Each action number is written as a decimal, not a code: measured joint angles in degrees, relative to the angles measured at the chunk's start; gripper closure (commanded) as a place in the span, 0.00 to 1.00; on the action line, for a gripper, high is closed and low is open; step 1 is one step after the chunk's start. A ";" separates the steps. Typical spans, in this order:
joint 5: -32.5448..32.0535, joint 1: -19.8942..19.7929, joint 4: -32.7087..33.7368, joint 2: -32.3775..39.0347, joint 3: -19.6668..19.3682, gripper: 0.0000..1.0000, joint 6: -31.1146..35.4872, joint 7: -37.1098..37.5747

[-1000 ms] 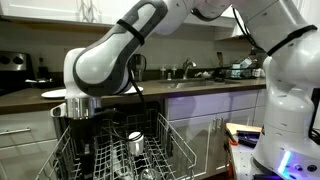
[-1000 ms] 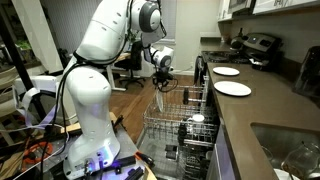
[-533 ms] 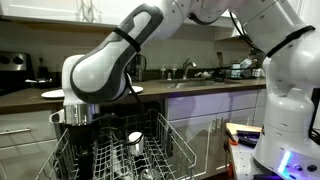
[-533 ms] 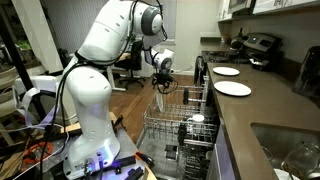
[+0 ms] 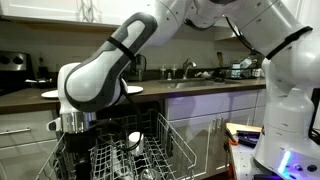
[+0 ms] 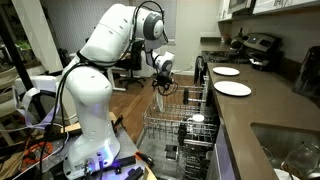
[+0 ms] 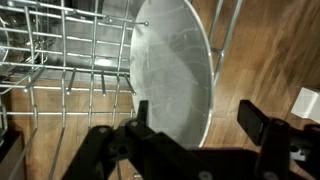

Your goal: Remove the plate from the plate dryer and put it on top of the plate on right of the counter

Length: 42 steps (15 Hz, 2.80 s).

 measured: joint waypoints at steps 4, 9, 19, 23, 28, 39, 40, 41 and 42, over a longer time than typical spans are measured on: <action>-0.06 0.62 2.14 1.52 -0.25 0.58 -1.60 0.02; -0.07 0.86 3.35 2.14 -0.32 0.91 -2.63 0.04; 0.05 -0.03 3.28 1.37 -0.65 0.95 -2.62 0.29; 0.08 -0.30 2.47 0.64 -0.64 0.95 -2.64 0.33; 0.08 -0.31 1.51 -0.36 -0.59 0.95 -2.64 0.34; 0.08 -0.28 -0.29 -2.67 -0.43 0.96 -2.63 0.37; 0.08 -0.28 -0.51 -2.95 -0.42 0.95 -2.63 0.44; 0.08 -0.28 -0.75 -3.27 -0.41 0.95 -2.63 0.53; 0.08 -0.28 -1.02 -3.59 -0.41 0.95 -2.63 0.60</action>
